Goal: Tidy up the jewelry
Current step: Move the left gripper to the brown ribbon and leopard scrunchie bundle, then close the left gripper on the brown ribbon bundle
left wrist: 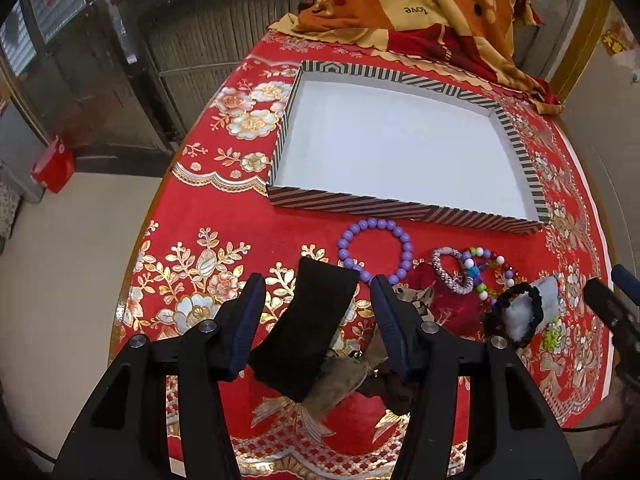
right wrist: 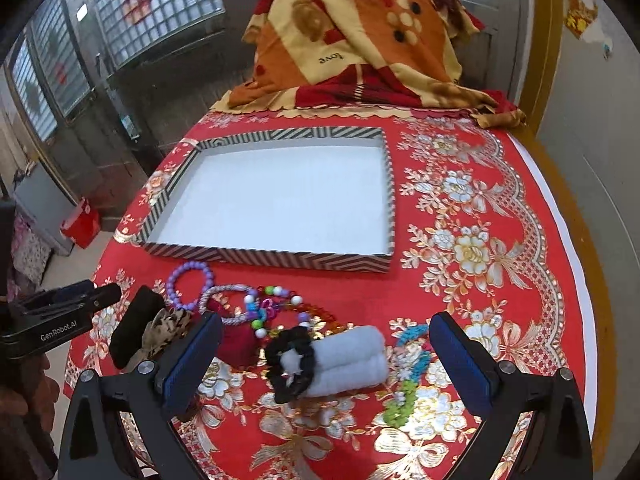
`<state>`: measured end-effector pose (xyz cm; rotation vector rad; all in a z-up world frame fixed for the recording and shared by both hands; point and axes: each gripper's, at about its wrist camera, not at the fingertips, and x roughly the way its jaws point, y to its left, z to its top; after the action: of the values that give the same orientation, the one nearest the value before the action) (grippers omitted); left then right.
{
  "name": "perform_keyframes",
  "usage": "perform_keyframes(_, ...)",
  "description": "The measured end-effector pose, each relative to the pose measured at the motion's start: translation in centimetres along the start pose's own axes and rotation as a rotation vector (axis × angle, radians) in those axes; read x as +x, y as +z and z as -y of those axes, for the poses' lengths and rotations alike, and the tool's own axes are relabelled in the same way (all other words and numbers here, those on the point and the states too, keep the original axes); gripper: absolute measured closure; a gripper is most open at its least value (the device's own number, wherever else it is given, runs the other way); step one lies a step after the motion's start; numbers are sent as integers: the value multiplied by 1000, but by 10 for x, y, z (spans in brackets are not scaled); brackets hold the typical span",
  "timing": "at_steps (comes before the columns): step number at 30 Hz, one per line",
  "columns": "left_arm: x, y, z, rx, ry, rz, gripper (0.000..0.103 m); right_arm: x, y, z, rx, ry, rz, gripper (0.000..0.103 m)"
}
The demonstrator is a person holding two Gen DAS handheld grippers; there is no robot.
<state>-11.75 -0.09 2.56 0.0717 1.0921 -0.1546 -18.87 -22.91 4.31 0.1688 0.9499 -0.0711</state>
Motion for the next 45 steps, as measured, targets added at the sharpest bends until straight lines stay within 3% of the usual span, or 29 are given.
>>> perform_keyframes(21, -6, -8, -5, -21, 1, 3, 49, -5, -4, -28, -73, 23, -9, 1)
perform_keyframes(45, -8, -24, -15, -45, -33, -48, 49, -13, -12, -23, -84, 27, -7, 1)
